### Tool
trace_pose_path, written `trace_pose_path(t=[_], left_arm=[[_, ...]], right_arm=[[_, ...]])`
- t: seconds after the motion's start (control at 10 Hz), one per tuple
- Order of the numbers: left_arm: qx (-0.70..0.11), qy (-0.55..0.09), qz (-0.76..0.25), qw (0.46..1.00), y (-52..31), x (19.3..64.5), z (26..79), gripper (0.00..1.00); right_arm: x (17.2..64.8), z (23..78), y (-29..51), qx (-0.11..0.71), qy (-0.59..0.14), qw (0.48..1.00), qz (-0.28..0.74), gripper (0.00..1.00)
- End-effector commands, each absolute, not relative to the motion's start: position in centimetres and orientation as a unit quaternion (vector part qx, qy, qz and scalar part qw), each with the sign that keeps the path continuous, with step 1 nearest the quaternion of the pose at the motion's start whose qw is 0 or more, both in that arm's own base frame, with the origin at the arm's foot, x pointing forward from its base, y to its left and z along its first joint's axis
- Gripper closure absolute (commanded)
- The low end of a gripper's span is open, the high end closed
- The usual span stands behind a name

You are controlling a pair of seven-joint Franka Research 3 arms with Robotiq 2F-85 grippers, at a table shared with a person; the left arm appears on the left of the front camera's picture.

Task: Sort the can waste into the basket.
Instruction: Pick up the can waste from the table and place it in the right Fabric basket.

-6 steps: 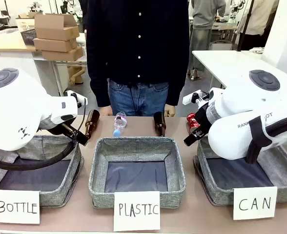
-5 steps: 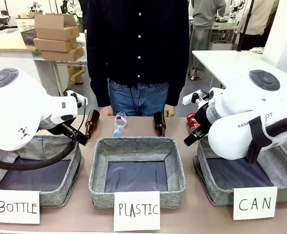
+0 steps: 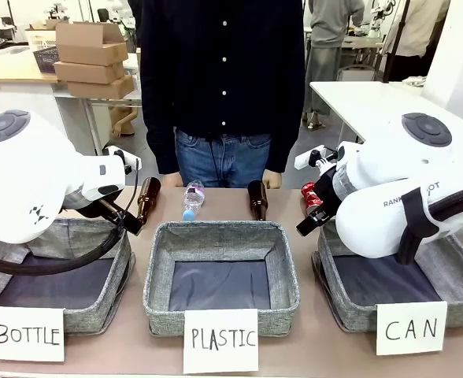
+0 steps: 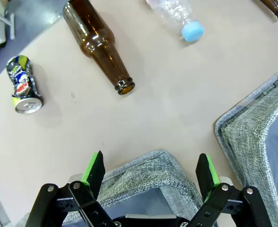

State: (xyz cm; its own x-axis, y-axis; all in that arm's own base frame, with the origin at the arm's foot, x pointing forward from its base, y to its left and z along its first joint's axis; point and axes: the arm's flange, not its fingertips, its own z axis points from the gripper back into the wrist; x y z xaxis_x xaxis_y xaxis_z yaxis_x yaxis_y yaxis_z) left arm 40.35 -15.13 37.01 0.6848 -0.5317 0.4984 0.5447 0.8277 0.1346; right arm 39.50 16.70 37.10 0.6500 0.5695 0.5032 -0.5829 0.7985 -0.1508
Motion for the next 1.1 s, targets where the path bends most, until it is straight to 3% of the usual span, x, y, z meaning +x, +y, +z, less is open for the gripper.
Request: trace_pose_path(t=[0.0, 0.5, 0.6, 0.8, 1.0], left_arm=[[-0.012, -0.268, -0.293, 0.918, -15.1, 40.3, 37.0, 0.0], [-0.012, -0.268, -0.293, 0.918, -15.1, 40.4, 37.0, 0.0], [0.0, -0.278, -0.332, 0.901, -15.2, 38.4, 41.8, 0.0], [-0.022, -0.283, -0.276, 0.918, -13.4, 32.0, 49.7, 0.0], [-0.021, -0.248, -0.301, 0.921, -10.7, 24.2, 50.8, 0.0]], right_arm=[[39.5, 37.1, 16.7, 0.012, -0.273, 0.908, 0.317, 0.0], [39.5, 37.1, 16.7, 0.012, -0.273, 0.908, 0.317, 0.0], [38.4, 41.4, 15.7, 0.003, -0.295, 0.905, 0.306, 0.0], [33.6, 48.6, 12.9, 0.012, -0.279, 0.924, 0.262, 0.0], [27.1, 50.5, 8.7, 0.082, -0.227, 0.92, 0.307, 0.0]])
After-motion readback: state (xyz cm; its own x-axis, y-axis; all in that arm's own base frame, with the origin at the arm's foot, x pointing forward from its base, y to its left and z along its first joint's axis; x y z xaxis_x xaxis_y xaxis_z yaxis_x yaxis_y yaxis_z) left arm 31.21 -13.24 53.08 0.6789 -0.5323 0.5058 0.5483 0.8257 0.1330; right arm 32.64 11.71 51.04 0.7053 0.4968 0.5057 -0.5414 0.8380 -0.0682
